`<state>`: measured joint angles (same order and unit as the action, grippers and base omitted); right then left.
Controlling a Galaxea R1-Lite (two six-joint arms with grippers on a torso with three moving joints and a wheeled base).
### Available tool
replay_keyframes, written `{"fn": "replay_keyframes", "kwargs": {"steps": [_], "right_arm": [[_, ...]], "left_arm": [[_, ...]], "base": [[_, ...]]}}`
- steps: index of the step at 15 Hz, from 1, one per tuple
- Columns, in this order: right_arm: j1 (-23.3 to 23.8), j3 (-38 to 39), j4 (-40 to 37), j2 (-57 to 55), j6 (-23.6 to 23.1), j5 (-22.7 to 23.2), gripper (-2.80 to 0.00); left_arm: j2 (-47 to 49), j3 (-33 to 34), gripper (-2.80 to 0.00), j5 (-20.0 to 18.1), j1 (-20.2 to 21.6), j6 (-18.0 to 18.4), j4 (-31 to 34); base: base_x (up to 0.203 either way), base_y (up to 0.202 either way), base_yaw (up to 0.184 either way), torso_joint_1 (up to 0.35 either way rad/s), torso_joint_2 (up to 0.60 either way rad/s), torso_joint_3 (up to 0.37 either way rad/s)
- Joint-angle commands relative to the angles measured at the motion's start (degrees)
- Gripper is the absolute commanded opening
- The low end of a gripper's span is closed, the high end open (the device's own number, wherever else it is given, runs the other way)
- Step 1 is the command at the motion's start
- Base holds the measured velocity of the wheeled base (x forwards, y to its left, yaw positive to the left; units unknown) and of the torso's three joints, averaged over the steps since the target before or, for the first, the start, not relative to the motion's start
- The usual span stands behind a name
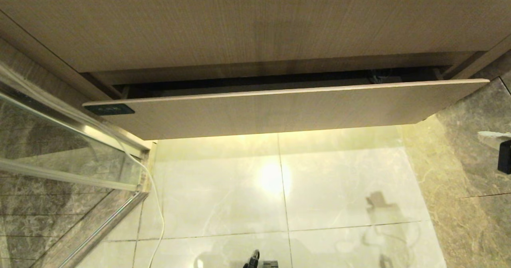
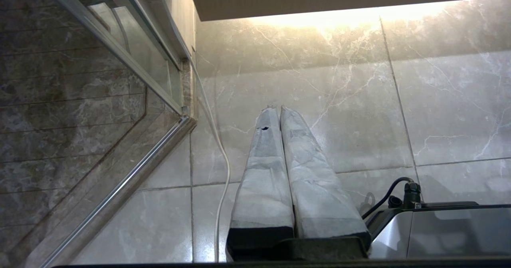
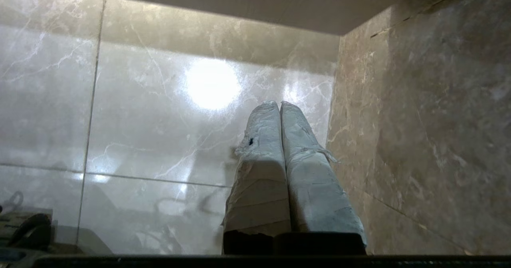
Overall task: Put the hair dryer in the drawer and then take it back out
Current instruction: Close the drawer
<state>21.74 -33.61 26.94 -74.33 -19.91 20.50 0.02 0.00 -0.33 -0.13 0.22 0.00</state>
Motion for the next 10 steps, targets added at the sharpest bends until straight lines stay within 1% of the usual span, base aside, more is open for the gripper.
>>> {"fn": "replay_keyframes", "kwargs": {"steps": [1,2,4,6,8,10], "right_arm": [[-0.55,1.24,-4.2,6.14,-0.64,0.21,-2.8],[-1.5,0.94,-8.16,7.93,-0.8,0.22,-2.8],[-2.16,-0.06,-12.57,11.65,-0.93,0.06,-2.8],[-3.1,-2.98,-18.99,16.75,-1.08,-0.1,-2.8],[-5.88,-6.43,-24.47,21.09,-1.69,-0.3,-2.8],[-6.64,-7.58,-26.3,24.29,-5.59,-0.68,-2.8]], "left_arm": [[-0.02,0.03,-2.8,0.0,0.01,-0.02,0.0],[-0.02,0.01,-2.8,-0.02,0.04,-0.04,0.0],[-0.02,0.04,-2.8,0.01,0.01,0.02,0.0],[-0.02,0.07,-2.8,-0.02,-0.04,-0.03,0.0],[-0.02,0.0,-2.8,-0.02,-0.02,0.04,0.0],[-0.02,0.0,-2.8,-0.02,-0.05,-0.04,0.0]], "base": [[0.0,0.0,0.0,0.0,0.0,0.0],[0.0,0.0,0.0,0.0,0.0,0.0],[0.0,0.0,0.0,0.0,0.0,0.0],[0.0,0.0,0.0,0.0,0.0,0.0],[0.0,0.0,0.0,0.0,0.0,0.0],[0.0,0.0,0.0,0.0,0.0,0.0]]}}
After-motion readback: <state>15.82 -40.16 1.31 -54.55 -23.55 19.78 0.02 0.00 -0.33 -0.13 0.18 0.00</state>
